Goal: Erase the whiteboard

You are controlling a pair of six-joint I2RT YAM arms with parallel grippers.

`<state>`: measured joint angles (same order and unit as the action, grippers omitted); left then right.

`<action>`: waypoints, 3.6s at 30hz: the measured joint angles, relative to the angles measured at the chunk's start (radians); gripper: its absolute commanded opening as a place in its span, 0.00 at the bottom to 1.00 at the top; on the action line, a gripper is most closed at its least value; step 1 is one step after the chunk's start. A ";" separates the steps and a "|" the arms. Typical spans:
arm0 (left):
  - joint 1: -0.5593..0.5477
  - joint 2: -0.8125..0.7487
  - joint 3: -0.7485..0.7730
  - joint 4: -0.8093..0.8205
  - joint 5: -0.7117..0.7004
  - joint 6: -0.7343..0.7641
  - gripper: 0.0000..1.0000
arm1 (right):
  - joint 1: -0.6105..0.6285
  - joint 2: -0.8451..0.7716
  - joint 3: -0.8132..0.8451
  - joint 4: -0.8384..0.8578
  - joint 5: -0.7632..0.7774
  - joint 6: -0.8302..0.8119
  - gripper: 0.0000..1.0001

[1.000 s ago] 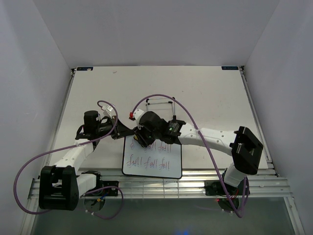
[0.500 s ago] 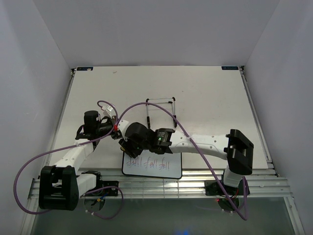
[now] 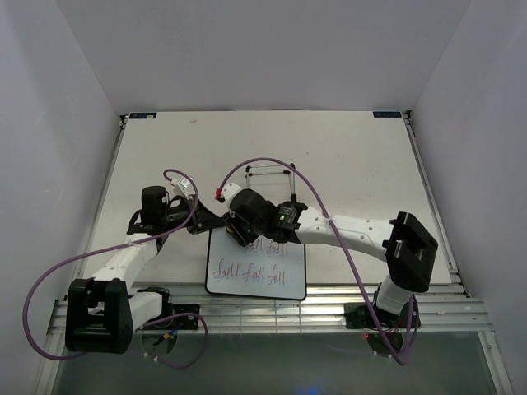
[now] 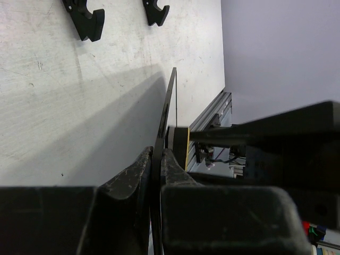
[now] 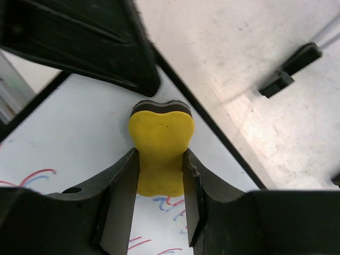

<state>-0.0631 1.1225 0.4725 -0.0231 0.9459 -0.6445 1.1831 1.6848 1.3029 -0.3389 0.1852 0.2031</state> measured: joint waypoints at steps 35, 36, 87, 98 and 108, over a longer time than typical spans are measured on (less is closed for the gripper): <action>-0.005 -0.034 -0.008 -0.060 -0.067 -0.036 0.00 | -0.164 -0.278 -0.486 0.129 -0.101 0.142 0.33; -0.005 -0.034 -0.008 -0.061 -0.069 -0.037 0.00 | -0.189 -0.298 -0.521 0.130 -0.099 0.151 0.33; 0.000 -0.040 -0.009 -0.077 -0.100 -0.052 0.00 | -0.279 -0.347 -0.609 0.158 -0.341 0.209 0.32; -0.003 -0.047 -0.009 -0.074 -0.100 -0.052 0.00 | 0.001 -0.193 -0.334 0.295 -0.322 0.261 0.31; -0.003 -0.057 -0.020 -0.084 -0.110 -0.057 0.00 | -0.137 -0.327 -0.567 0.225 -0.165 0.274 0.32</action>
<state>-0.0666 1.0653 0.4522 -0.1066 0.8356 -0.7013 1.0462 1.3579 0.7357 -0.1135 0.0204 0.4770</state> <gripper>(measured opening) 0.177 0.410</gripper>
